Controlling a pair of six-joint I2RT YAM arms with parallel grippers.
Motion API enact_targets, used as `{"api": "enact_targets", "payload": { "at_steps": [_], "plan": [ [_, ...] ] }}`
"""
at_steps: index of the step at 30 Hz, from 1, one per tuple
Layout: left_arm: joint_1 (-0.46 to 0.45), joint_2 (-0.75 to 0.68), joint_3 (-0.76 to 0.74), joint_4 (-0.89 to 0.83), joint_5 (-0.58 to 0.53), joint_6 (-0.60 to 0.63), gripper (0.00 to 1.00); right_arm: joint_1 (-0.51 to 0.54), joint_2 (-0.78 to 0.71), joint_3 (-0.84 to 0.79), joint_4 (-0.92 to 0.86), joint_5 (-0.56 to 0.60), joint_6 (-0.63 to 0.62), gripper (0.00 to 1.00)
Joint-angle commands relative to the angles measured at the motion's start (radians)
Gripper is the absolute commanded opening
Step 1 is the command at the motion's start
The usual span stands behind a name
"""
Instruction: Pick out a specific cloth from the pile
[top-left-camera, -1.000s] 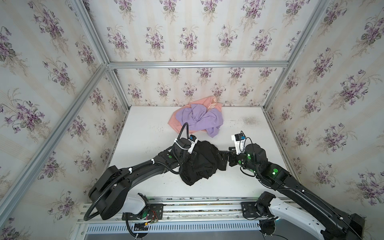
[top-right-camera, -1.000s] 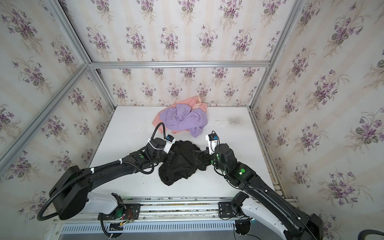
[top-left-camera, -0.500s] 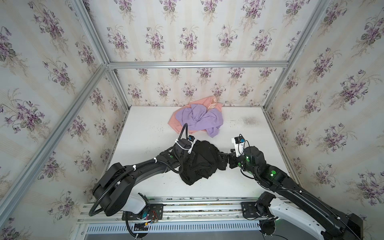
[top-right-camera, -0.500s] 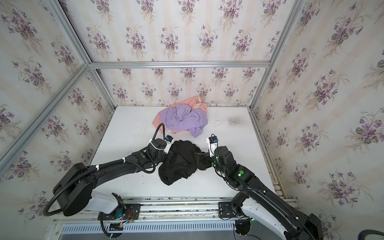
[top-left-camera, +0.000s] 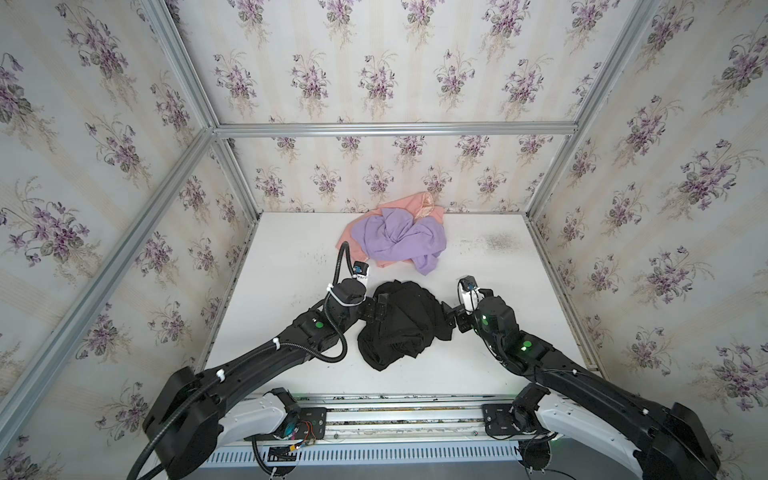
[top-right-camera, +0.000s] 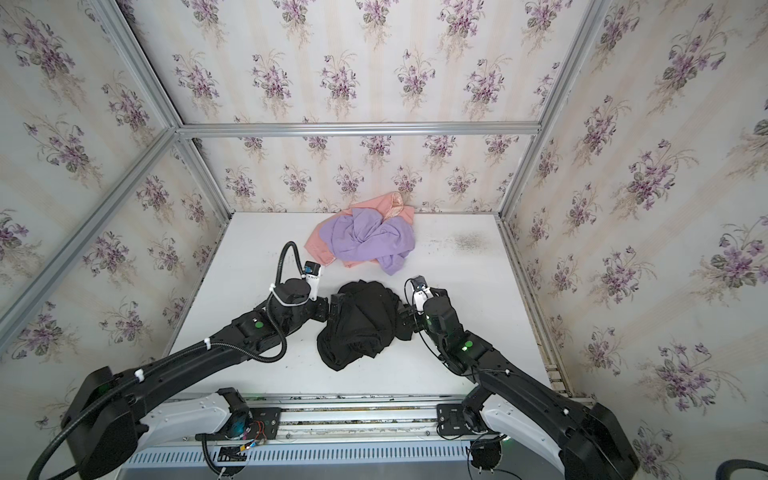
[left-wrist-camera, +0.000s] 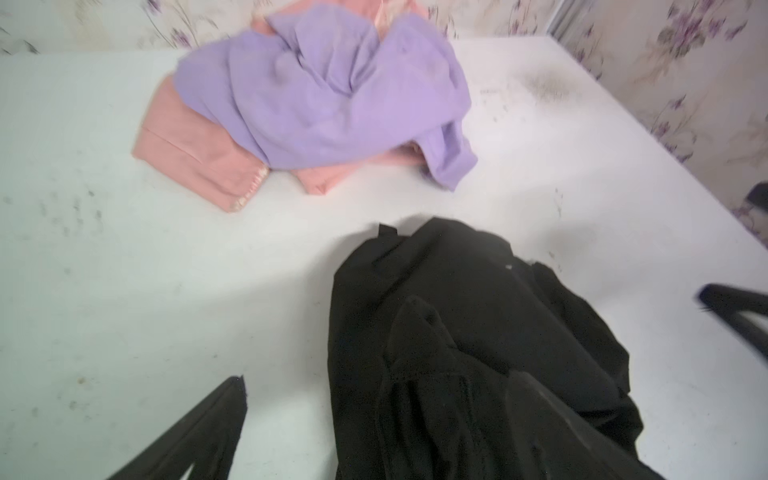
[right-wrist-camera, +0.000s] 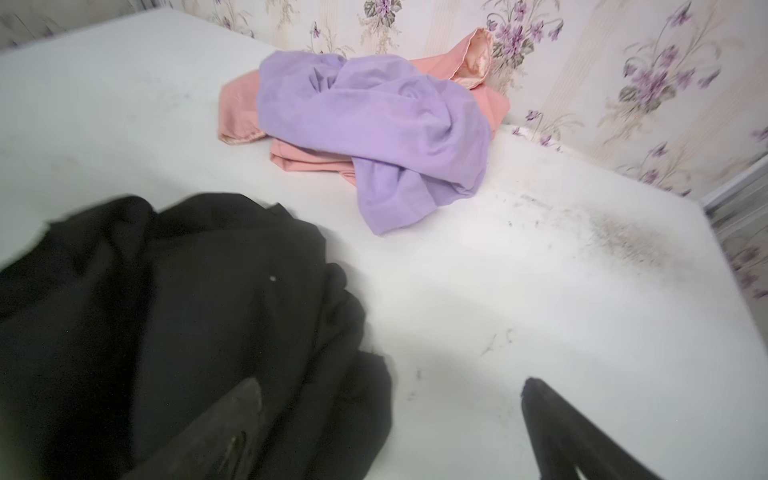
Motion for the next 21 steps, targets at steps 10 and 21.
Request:
{"api": "enact_targets", "payload": {
  "at_steps": [10,21],
  "plan": [
    [0.107,-0.036,-0.149,0.310,-0.574,0.381,0.94,-0.293,0.513,-0.065,0.836,0.017,-0.226,1.00],
    [0.533,0.184,-0.297,0.767,-0.049,0.456,0.91,-0.551,0.611,-0.004,0.776,-0.270,0.002,1.00]
  ]
}}
